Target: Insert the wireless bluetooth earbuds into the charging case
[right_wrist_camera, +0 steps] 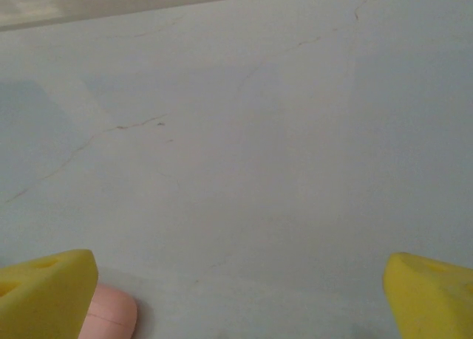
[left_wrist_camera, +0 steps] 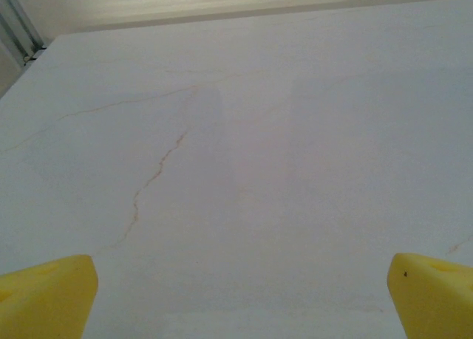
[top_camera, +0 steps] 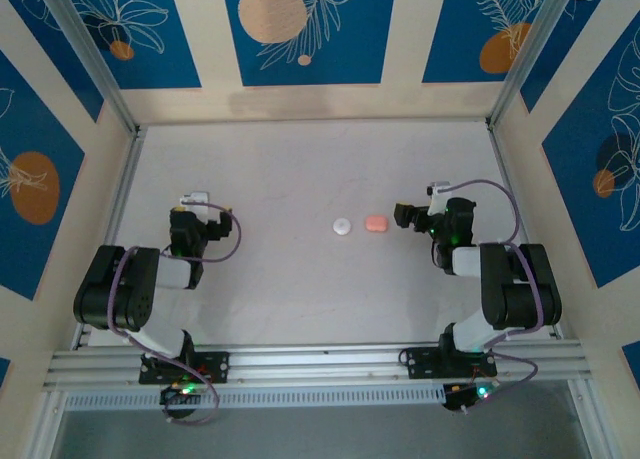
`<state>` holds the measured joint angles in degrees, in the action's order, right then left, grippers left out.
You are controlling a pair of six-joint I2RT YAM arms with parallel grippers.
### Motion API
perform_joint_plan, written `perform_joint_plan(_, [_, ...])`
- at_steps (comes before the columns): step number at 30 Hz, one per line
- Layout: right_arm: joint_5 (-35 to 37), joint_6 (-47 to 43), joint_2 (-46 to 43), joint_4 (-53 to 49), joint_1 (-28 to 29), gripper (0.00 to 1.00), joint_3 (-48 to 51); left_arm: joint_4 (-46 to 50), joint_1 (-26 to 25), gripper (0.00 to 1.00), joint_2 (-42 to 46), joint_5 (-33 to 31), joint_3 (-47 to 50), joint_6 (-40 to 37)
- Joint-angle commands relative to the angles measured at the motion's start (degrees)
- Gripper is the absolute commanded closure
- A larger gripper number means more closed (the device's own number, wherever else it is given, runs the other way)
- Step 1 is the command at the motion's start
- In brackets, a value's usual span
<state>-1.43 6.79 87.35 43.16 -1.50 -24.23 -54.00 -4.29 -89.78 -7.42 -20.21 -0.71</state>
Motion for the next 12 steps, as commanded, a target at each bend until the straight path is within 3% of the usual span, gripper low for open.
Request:
perform_joint_plan(1, [1.6,-1.3,0.2,3.3,0.2,0.01,0.3,0.7,0.3,0.0,0.6,2.2,-1.2,-1.4])
perform_joint_plan(12, [1.2,-1.1,-0.1,2.8,-0.1,0.01,0.3,0.6,0.3,0.0,0.6,2.5,-1.1,-1.5])
